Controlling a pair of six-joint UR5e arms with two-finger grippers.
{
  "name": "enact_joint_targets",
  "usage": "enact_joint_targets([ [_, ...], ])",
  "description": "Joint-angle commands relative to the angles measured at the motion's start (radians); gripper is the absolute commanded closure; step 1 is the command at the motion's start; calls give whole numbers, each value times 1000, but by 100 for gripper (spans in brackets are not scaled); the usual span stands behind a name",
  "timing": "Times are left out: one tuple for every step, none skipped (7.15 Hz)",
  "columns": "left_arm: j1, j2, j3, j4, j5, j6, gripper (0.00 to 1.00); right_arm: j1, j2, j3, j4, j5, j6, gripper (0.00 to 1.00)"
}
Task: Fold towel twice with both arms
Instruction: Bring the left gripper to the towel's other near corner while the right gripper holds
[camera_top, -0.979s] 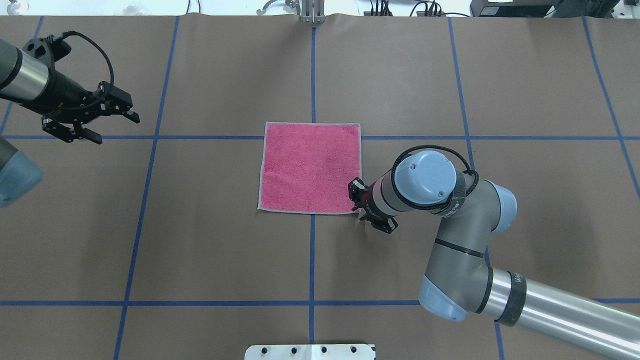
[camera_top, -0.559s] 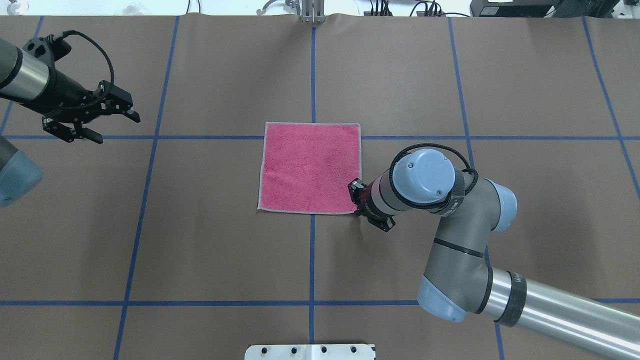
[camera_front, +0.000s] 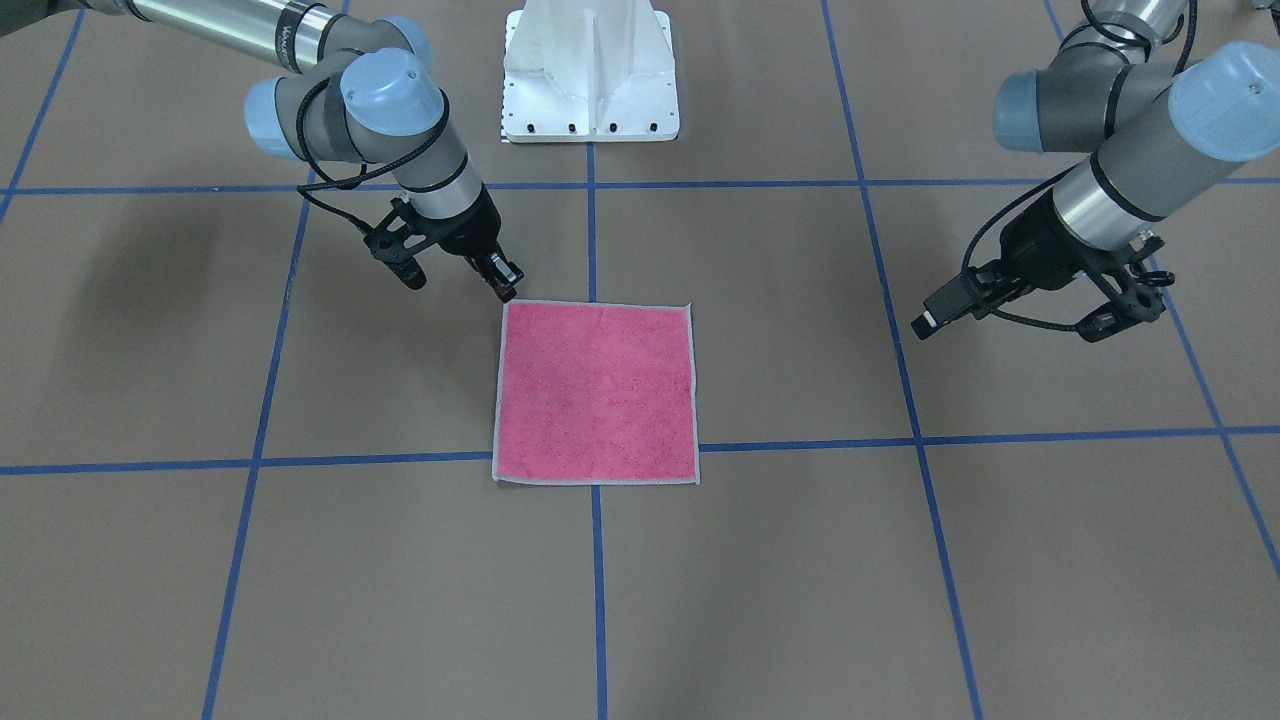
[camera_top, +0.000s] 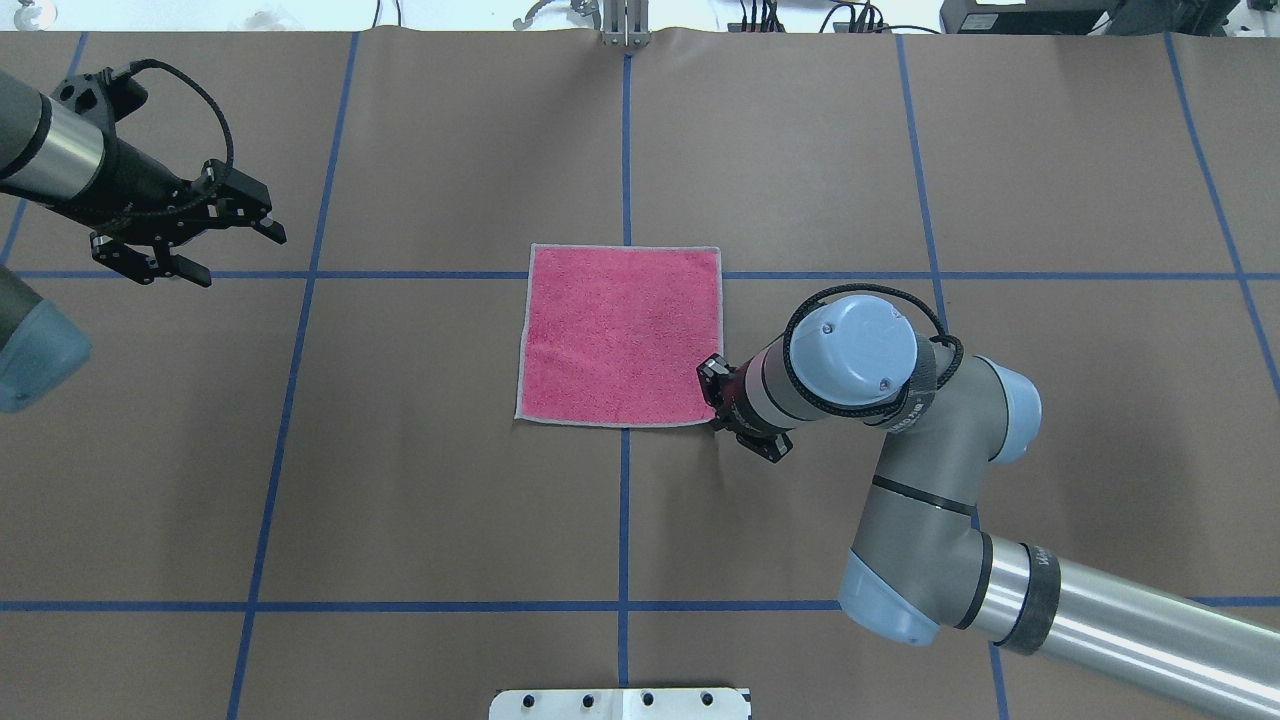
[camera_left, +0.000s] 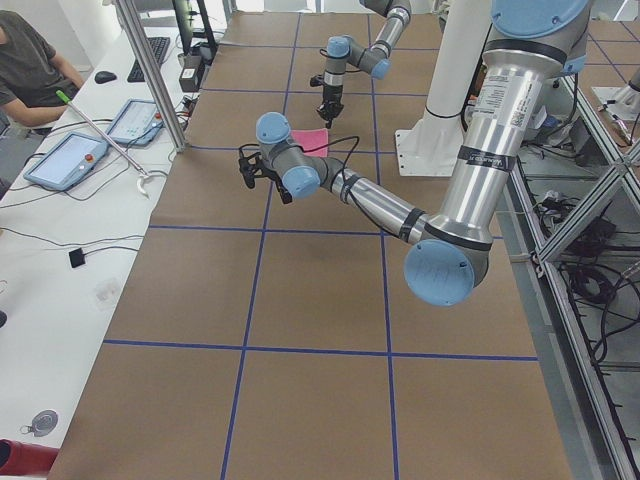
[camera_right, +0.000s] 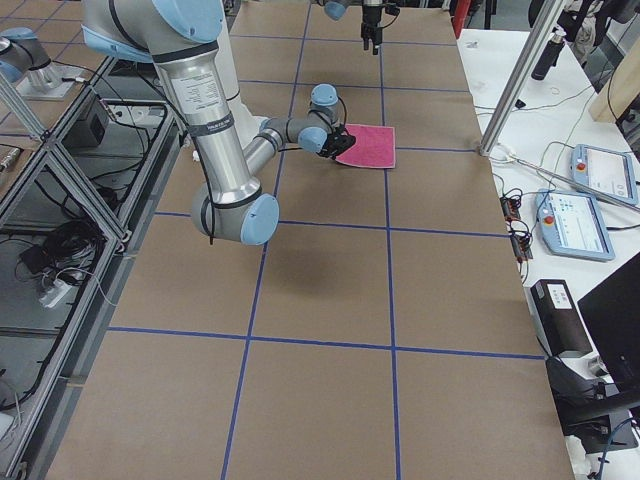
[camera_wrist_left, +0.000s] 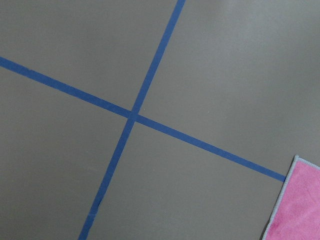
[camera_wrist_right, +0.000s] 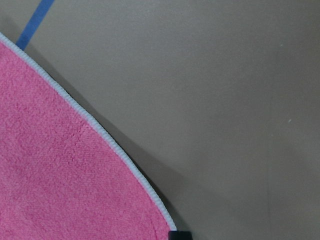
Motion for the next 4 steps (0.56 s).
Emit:
enact_joint_targets([
  [59, -27, -7, 0, 86, -72, 0, 2, -31, 38, 0, 1, 0, 100],
  [94, -45, -8, 2, 119, -118, 0, 4, -43, 49, 0, 2, 0, 100],
  [142, -59, -21, 3, 165, -169, 0, 5, -49, 58, 0, 4, 0, 100],
  [218, -62, -37, 5, 246, -227, 0, 5, -60, 65, 0, 4, 0, 100],
])
